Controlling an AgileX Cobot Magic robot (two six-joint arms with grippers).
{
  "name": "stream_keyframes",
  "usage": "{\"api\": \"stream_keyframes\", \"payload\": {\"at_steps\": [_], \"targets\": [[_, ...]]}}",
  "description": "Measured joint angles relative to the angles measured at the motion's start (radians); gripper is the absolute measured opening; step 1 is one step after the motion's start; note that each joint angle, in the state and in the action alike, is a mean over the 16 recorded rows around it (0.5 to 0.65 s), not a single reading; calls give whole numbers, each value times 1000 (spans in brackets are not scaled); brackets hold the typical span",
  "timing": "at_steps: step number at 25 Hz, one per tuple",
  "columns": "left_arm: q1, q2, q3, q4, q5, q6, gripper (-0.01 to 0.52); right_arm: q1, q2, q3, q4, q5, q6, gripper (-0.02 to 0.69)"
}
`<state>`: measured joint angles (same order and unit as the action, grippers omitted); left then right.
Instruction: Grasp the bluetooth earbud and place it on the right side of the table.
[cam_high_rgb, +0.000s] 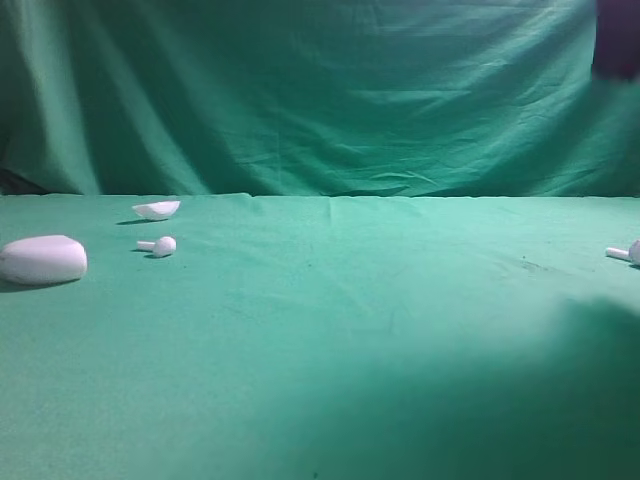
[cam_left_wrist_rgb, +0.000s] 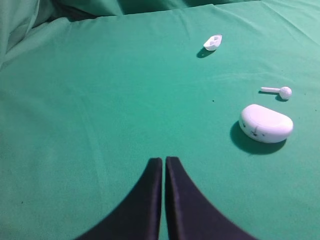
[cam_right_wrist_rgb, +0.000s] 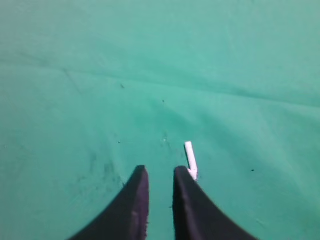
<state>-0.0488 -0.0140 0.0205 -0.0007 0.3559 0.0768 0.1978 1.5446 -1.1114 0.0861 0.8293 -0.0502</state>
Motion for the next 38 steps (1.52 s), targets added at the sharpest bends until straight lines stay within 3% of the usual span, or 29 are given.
{"api": "stream_keyframes", "payload": {"at_steps": [5, 9, 25, 38], "targets": [[0, 0, 0, 0, 0, 0, 0, 0, -214, -2, 26, 65, 2, 61], [0, 0, 0, 0, 0, 0, 0, 0, -417, 57, 37, 85, 2, 6], [0, 0, 0, 0, 0, 0, 0, 0, -1217, 405, 42, 51, 5, 0], [0, 0, 0, 0, 0, 0, 0, 0, -1459, 473, 42, -3, 11, 0]]}}
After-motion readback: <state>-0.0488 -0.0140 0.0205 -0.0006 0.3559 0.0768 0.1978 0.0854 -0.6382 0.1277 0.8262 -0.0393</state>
